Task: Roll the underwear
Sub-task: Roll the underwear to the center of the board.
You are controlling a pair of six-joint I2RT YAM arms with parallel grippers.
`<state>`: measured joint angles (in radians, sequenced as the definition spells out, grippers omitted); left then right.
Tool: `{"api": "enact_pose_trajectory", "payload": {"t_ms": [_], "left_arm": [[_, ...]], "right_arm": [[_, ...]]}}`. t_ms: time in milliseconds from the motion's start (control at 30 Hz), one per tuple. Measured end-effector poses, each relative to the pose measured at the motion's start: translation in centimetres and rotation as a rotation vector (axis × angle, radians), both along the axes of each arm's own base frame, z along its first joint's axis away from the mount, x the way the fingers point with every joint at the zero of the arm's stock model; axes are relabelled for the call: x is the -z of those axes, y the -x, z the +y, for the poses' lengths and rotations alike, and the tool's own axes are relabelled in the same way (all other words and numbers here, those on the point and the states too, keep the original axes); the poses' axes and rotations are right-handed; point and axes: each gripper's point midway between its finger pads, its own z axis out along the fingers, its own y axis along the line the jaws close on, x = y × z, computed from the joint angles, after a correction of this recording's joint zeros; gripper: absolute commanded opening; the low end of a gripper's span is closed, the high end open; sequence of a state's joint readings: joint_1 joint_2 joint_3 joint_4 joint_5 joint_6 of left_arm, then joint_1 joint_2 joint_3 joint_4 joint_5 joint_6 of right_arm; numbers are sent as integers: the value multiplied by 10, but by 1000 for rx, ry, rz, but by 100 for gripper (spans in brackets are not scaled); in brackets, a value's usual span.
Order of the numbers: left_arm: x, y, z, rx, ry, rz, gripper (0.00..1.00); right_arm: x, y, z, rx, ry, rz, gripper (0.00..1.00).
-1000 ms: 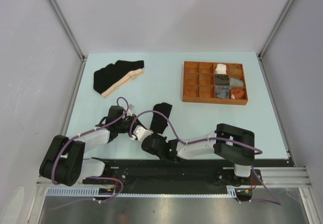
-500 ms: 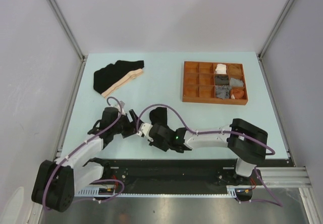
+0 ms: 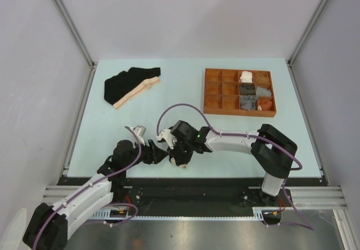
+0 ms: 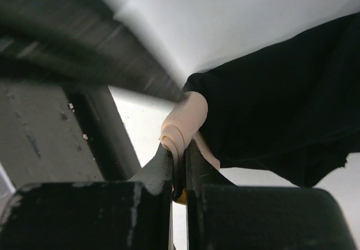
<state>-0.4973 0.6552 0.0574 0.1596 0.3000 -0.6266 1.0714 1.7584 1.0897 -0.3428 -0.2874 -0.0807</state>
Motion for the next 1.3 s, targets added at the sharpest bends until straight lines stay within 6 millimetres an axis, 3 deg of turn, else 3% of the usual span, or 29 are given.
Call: {"api": "enact_pose_trajectory", "payload": {"t_ms": [133,233,633,900,1067,1200,1300], "left_arm": [[-32,2,-23,115,66,-164,54],[-43,-1,-28,136,85,-225,52],[-33,-5,-47,198,108,-220,54],[-47,-2,-56,221,162,-252,56],[-76,0,-55,207,223,-321,60],[-107,3,-47,173,273,-414,70],[-112,4,-46,171,281,-429,76]], "right_arm": [[2,-1,-1,-11,-18,81,0],[2,-3,-2,-16,-32,120,0],[4,-6,-10,-35,-79,269,0],[2,-12,-14,-29,-105,307,0],[2,-14,-15,-25,-108,308,0],[1,-15,-15,-23,-112,313,0],[1,-16,-16,-20,-118,321,0]]}}
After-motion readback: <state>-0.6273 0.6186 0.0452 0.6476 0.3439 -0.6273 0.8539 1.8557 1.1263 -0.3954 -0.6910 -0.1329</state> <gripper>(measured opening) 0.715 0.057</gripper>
